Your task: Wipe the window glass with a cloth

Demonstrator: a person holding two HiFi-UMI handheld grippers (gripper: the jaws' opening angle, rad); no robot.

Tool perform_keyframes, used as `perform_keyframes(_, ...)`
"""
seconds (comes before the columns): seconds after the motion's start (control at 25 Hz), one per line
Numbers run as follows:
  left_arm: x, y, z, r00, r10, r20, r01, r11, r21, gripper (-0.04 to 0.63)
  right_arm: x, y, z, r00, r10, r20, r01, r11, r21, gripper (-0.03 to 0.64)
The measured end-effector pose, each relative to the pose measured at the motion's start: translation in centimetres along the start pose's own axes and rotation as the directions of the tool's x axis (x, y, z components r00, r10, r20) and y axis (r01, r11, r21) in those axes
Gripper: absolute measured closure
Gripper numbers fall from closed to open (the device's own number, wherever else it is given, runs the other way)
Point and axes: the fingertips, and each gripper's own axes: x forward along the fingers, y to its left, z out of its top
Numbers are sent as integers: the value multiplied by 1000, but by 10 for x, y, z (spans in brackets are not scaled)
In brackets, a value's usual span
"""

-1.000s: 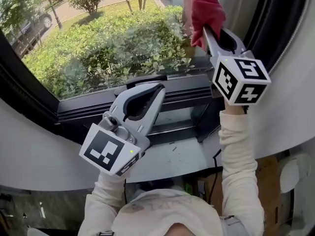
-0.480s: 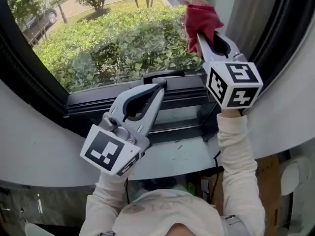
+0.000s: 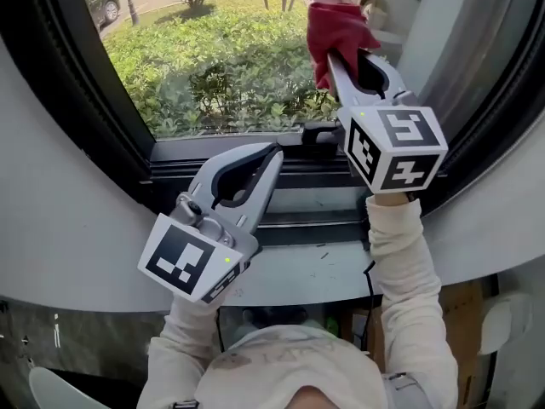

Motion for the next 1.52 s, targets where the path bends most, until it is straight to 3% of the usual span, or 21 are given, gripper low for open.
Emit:
perform_keyframes(0.8, -97, 77, 5, 993, 115, -9, -115, 993, 12, 595, 89, 195, 42, 970, 238, 54, -238, 971, -10, 549)
perform_keyframes(1.24, -100, 80, 6, 993, 114, -19, -114, 993, 11, 595, 88, 215, 21, 965, 259, 36, -259, 966, 5, 548)
perform_keyframes(1.52, -76, 64, 5, 996, 85, -19, -85, 996, 13, 595, 71, 175, 9, 973, 228, 26, -229, 973, 23, 548)
